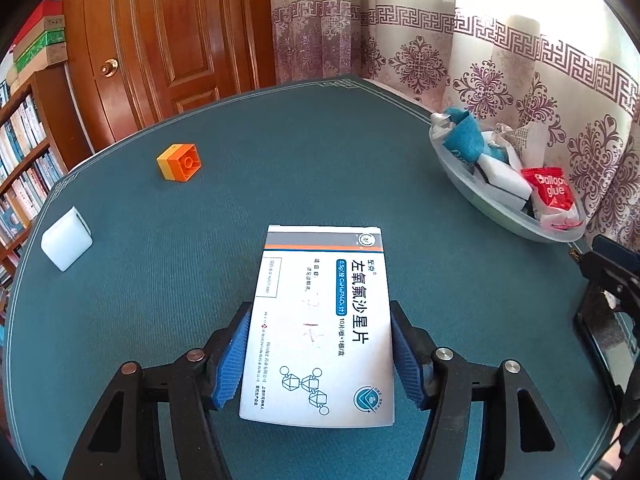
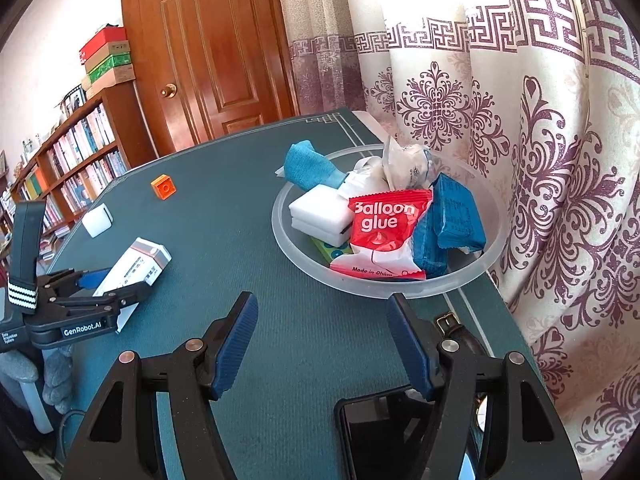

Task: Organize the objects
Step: 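Carry the white medicine box into the clear bowl and release with the left gripper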

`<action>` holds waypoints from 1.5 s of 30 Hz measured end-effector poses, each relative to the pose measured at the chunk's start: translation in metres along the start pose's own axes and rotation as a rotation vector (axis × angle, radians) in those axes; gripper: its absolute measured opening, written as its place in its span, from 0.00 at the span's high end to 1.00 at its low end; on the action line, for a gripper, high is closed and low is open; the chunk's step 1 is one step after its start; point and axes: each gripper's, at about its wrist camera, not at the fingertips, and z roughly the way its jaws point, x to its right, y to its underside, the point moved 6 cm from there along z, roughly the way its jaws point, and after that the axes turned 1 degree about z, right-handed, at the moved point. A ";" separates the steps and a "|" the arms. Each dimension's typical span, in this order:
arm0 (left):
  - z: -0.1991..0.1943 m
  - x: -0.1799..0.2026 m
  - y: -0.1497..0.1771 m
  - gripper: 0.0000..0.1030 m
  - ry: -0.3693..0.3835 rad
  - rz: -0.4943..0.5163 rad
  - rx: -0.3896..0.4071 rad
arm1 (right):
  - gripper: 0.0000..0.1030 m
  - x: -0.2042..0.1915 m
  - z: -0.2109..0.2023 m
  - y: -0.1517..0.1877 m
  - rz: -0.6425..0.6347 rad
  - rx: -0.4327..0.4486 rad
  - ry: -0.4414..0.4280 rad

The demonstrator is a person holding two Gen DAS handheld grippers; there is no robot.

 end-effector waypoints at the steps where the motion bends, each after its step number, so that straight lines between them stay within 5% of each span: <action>1: -0.001 0.006 -0.006 0.35 0.014 0.011 0.008 | 0.34 0.001 -0.001 0.001 -0.001 -0.001 0.000; 10: -0.001 0.072 -0.071 0.35 0.162 0.075 0.064 | 0.34 0.019 -0.006 0.008 0.021 -0.006 0.004; 24: 0.051 0.142 -0.154 0.35 0.246 0.104 0.075 | 0.34 0.031 -0.008 0.006 0.061 0.012 -0.018; 37: 0.057 0.148 -0.159 0.22 0.330 0.056 0.067 | 0.34 0.040 -0.002 0.007 0.095 -0.002 -0.018; 45: 0.029 0.131 -0.154 0.14 0.236 0.077 0.151 | 0.34 0.035 -0.006 0.007 0.084 0.005 -0.015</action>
